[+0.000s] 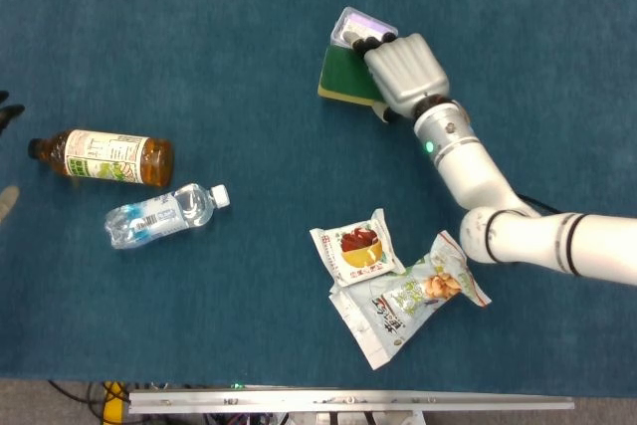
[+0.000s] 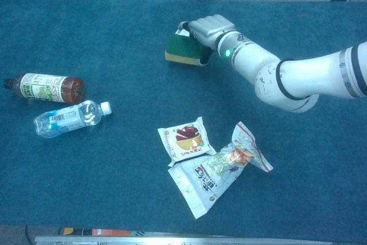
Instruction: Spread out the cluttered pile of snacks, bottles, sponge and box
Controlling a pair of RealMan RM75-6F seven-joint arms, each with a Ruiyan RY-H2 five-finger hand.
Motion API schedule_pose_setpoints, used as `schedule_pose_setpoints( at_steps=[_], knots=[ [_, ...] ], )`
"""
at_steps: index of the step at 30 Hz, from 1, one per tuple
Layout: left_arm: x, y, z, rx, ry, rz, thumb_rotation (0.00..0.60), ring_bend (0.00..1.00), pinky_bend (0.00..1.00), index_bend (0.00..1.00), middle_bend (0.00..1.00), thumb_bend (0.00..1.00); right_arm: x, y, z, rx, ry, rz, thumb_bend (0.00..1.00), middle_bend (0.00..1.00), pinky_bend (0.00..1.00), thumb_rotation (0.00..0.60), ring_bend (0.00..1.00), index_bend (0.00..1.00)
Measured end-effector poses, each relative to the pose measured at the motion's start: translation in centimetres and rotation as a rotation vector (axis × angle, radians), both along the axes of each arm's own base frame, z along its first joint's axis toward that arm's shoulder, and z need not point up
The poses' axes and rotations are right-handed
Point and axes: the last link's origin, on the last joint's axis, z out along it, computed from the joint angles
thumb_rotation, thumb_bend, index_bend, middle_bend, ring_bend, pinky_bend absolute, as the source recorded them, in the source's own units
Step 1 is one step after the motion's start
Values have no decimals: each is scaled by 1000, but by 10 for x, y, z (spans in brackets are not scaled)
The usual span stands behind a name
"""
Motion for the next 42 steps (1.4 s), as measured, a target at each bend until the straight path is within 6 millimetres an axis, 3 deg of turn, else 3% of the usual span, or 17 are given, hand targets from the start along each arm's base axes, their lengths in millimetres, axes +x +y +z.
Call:
schedule_pose_setpoints(
  at_steps=[12,16,22,26,32,42],
  knots=[
    [2,3,-1,-4,0,-2,600,77,256,141,121,257,-7,3,20,-5,-30,20,266,183,277,600,144,0],
    [2,8,0,2,-8,7,600,77,256,141,121,257,-16,7,38,-25,-29,24,266,183,277,600,144,0],
    [-1,15,-1,16,-21,17,600,77,256,142,121,257,-43,22,85,-86,-18,10,266,212,285,600,158,0],
    [-2,18,-1,33,-29,22,600,77,256,142,121,257,-72,38,128,-174,-7,-8,266,268,364,600,222,0],
    [-8,21,2,76,-24,38,600,77,248,143,123,257,-111,75,176,-274,16,-19,266,281,381,600,230,17],
    [-20,5,2,151,-5,66,600,77,236,143,125,257,-160,147,218,-397,-6,-31,265,285,382,600,230,46]
  ],
)
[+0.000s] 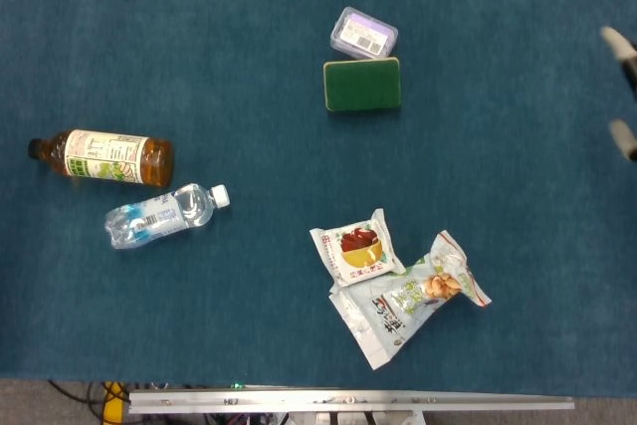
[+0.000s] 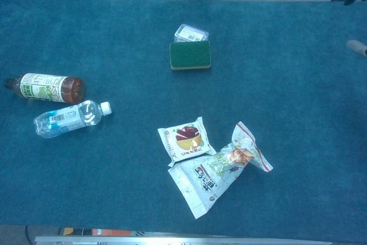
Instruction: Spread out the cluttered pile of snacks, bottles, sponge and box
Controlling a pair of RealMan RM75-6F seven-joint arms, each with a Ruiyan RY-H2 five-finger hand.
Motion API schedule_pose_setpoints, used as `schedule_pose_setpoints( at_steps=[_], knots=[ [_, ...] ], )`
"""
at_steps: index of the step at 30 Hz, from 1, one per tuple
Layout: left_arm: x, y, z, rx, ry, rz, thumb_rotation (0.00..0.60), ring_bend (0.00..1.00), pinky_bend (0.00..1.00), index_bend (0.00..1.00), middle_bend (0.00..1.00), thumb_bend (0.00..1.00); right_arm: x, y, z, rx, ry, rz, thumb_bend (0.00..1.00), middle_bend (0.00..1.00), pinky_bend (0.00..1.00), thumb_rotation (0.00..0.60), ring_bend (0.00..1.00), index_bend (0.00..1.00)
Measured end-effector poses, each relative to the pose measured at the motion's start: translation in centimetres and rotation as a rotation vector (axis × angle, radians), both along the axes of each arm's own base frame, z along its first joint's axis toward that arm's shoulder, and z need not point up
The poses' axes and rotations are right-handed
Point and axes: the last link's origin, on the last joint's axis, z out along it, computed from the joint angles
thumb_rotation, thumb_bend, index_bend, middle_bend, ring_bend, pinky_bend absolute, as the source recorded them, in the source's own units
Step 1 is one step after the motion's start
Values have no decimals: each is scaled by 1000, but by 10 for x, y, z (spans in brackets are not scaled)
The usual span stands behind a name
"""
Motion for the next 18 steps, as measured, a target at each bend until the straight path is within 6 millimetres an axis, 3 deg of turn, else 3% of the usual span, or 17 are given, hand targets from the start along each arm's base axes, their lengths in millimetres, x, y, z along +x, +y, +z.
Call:
schedule_pose_setpoints(
  at_steps=[9,14,18],
  knots=[
    [-3,-34,-3,0,-37,41,600,77,232,144,126,257,-43,66,20,-85,-52,-61,264,288,382,600,230,66],
    [1,-46,-5,6,-45,37,600,77,232,144,126,257,-52,83,24,-89,-55,-66,263,288,382,600,230,66],
    [4,-51,-6,11,-55,38,600,77,232,144,127,257,-55,86,26,-91,-59,-66,263,288,382,600,230,66]
  ],
)
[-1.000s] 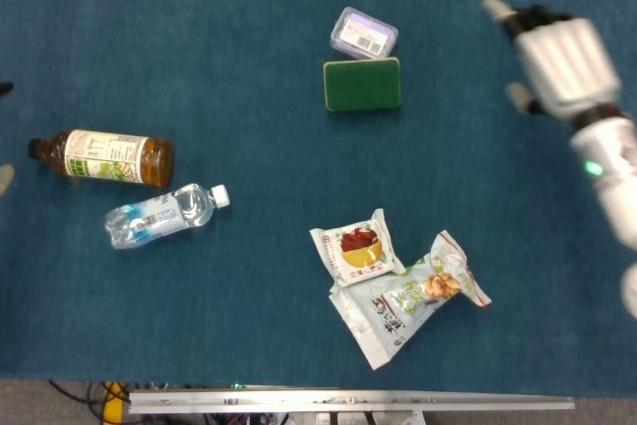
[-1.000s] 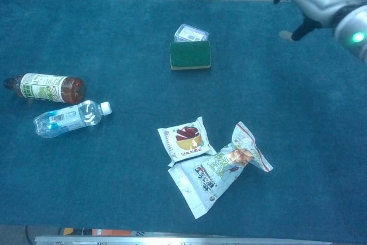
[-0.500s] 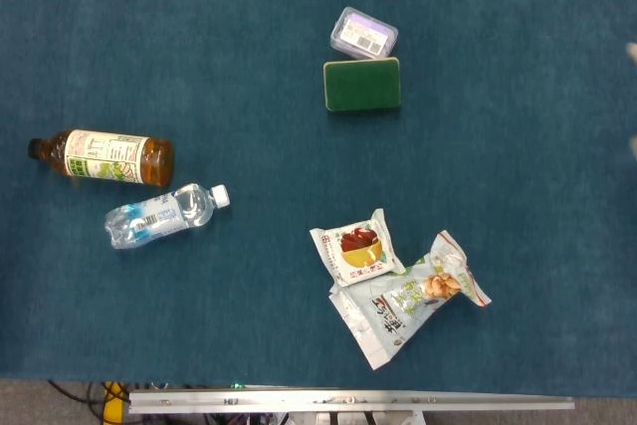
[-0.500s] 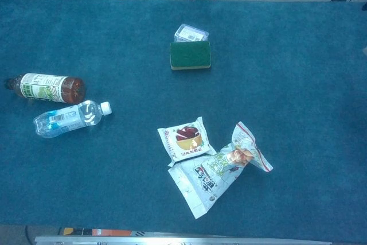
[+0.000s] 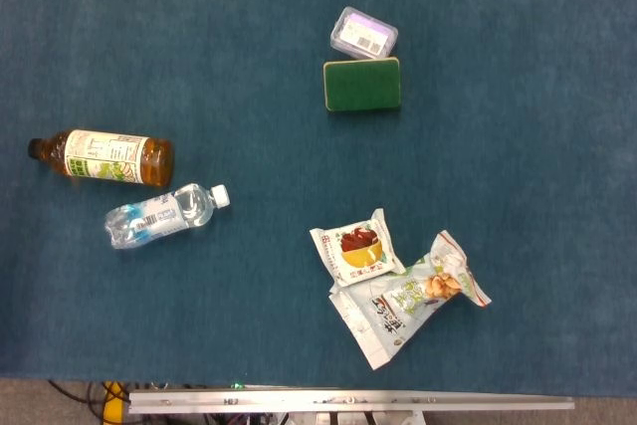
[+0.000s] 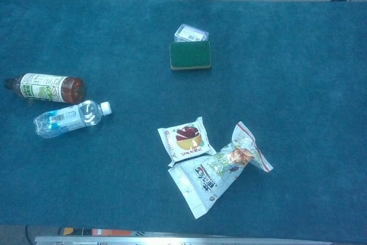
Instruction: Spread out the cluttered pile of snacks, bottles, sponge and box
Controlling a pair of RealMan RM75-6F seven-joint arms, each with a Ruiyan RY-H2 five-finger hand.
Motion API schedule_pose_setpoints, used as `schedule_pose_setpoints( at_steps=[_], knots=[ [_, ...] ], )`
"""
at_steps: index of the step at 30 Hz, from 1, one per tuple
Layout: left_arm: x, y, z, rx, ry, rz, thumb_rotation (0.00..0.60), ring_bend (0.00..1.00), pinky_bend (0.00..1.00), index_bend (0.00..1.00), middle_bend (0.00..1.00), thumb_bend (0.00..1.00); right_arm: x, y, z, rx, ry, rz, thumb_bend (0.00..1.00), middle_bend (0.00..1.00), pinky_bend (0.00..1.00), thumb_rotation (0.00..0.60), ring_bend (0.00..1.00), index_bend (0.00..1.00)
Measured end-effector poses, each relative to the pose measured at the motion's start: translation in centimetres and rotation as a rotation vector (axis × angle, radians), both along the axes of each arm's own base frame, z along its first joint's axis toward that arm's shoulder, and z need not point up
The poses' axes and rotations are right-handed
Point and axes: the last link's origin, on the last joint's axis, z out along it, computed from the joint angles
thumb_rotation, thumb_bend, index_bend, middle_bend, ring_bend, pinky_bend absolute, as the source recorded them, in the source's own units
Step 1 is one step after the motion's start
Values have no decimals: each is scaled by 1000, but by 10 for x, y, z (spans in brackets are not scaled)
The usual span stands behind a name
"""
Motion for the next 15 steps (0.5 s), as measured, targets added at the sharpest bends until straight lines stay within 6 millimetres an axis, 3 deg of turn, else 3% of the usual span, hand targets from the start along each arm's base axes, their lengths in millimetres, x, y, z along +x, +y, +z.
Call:
schedule_pose_setpoints(
  at_steps=[15],
  knots=[
    [2,-1,-1,10,3,9,600,77,232,148,129,257,-10,0,4,-23,-31,1,263,288,382,600,230,72]
  ],
)
